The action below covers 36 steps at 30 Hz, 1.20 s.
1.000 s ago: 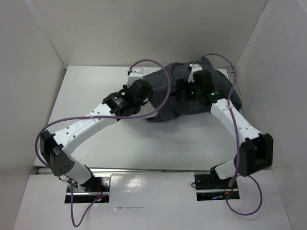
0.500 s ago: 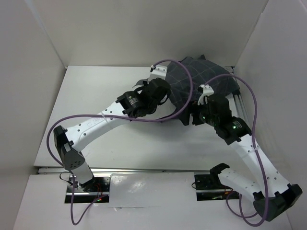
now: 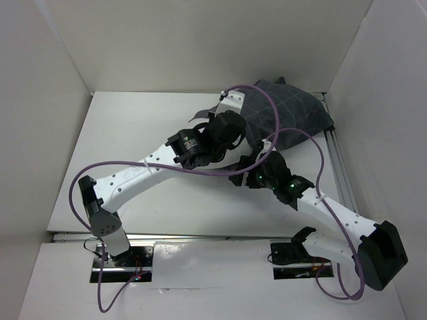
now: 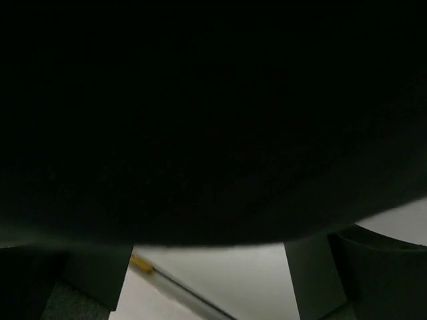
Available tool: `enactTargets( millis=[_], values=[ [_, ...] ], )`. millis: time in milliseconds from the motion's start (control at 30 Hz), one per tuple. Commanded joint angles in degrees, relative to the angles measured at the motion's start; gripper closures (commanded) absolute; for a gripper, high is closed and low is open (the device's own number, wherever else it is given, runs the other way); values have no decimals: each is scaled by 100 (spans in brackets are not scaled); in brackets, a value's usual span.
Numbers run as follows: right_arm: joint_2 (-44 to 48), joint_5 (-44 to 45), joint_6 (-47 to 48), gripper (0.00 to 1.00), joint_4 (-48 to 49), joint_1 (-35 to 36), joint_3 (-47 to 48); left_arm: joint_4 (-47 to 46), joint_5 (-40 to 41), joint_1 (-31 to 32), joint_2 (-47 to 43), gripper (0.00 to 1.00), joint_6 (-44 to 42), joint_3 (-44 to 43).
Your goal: Put the pillow into the pillowcase
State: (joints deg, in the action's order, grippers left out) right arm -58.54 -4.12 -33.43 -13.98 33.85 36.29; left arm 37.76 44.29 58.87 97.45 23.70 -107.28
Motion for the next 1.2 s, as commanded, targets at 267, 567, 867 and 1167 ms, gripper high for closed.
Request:
enactTargets(
  millis=[267,567,867,1167],
  values=[
    [-394,3250,-1833,16,2980,667,-711,-392,229,63,-130,100,-15,-293],
    [-799,4902,-1799,85,2068,1291,-176,-497,282,63,-130,100,-15,-240],
    [-351,3030,807,100,1590,1845,465,-857,36,63,-43,100,-129,-47],
    [1414,-2390,3798,100,1703,1845,1373,-902,-202,63,617,100,161,216]
  ],
)
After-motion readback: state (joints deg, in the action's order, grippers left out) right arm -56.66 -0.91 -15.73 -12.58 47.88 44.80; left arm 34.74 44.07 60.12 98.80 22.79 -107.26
